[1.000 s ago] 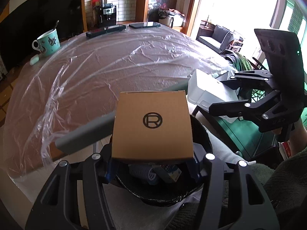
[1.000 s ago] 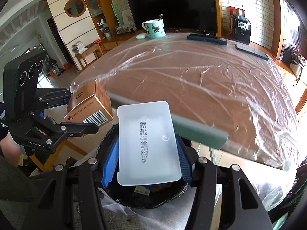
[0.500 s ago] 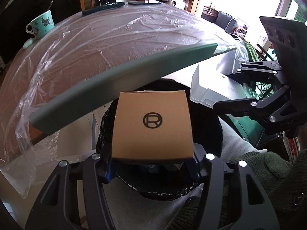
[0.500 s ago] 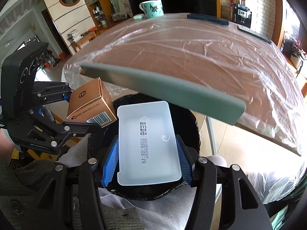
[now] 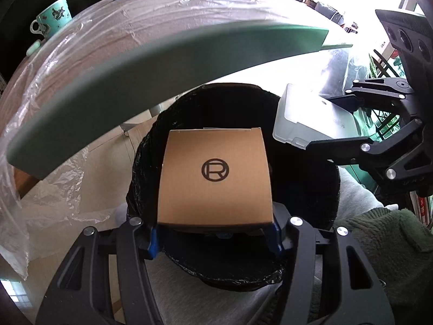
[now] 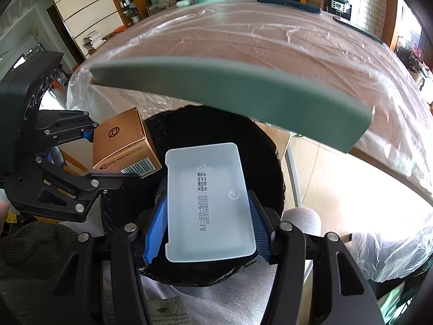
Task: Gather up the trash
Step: 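Carry the brown box and white case off the table to above the bin, then open both tools to drop the box and case into the bin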
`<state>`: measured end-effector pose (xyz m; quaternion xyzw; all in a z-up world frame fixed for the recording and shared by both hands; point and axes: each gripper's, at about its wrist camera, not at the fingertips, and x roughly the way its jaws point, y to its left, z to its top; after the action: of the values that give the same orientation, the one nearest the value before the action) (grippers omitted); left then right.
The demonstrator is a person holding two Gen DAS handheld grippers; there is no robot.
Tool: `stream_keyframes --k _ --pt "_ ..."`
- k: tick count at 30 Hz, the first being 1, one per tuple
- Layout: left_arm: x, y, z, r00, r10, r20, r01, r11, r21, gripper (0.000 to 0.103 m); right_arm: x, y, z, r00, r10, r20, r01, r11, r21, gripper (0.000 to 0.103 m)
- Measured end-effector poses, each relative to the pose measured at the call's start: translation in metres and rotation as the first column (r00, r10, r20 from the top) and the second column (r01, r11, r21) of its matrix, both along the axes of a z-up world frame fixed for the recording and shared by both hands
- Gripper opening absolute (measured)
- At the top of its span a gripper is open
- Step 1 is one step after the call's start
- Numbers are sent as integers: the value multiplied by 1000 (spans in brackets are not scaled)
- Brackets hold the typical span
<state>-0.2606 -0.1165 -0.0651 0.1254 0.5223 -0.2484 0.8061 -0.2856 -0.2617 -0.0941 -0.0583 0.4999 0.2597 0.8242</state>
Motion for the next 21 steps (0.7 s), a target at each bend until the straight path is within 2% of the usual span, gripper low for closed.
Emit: stream_keyframes --k 11,18,20,21 --pt "6 0 -18 1000 5 -31 -5 1000 21 59 4 0 -13 1000 -11 -26 10 1000 -11 55" --pt "11 -1 -19 999 -9 -47 10 1000 22 59 4 2 -17 1000 -8 -27 7 1000 -21 55" --pt "9 -1 -16 999 -28 -44 28 1000 4 64 2 2 -15 1000 0 -14 0 1000 -18 57" --pt "8 -2 -14 999 -29 -40 29 1000 6 74 1 1 -12 1000 2 -10 -2 1000 -13 59"
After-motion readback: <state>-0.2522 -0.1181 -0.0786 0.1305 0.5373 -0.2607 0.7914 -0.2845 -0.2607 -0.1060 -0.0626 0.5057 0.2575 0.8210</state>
